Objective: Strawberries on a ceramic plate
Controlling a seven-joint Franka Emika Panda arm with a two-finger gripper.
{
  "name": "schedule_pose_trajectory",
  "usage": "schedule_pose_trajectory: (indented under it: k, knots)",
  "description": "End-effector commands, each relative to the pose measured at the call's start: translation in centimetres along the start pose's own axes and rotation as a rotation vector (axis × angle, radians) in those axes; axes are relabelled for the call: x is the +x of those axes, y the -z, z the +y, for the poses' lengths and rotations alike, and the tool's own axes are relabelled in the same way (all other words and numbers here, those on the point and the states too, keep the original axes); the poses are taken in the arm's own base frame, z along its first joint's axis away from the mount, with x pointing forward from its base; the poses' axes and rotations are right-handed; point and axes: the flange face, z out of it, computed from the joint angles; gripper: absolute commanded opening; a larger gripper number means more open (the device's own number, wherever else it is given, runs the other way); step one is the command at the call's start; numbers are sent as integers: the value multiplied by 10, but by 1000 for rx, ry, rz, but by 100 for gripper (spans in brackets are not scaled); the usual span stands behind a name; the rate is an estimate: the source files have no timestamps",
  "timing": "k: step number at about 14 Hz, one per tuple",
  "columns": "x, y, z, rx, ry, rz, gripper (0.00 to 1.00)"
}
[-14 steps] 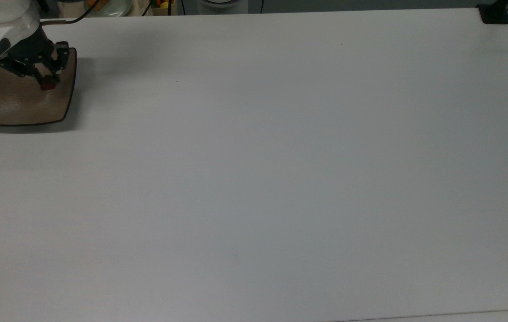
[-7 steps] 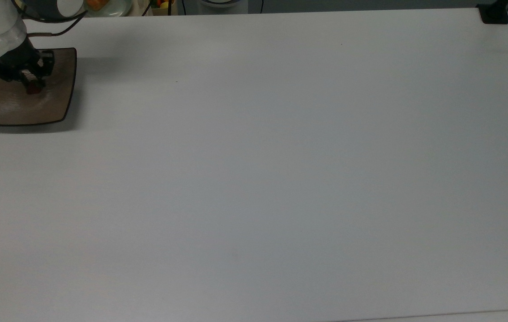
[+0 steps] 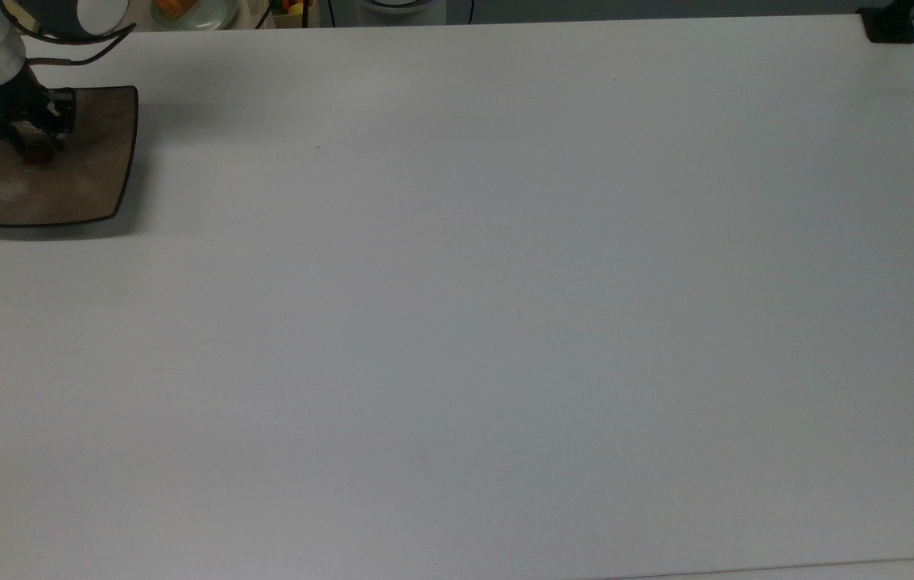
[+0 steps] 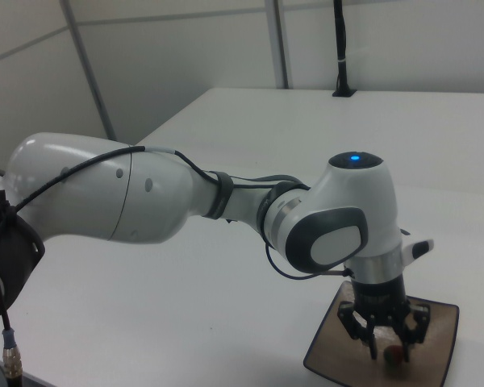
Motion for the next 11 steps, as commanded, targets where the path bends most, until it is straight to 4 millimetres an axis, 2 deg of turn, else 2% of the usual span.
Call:
schedule_pose_trajectory:
  k: [1,3,4,5,7,9,11]
  knots:
    - [2,17,0,-19,-9,27,100]
    - [10,53,-10,-39,-9,68,100]
    - [15,88,-26,-35,-14,83,100]
    - [15,110,-36,-18,-36,79,100]
    - [12,160,-56,-14,-88,112,100]
    - [2,202,-77,10,-121,121,100]
    - [0,239,-108,44,-158,119,100]
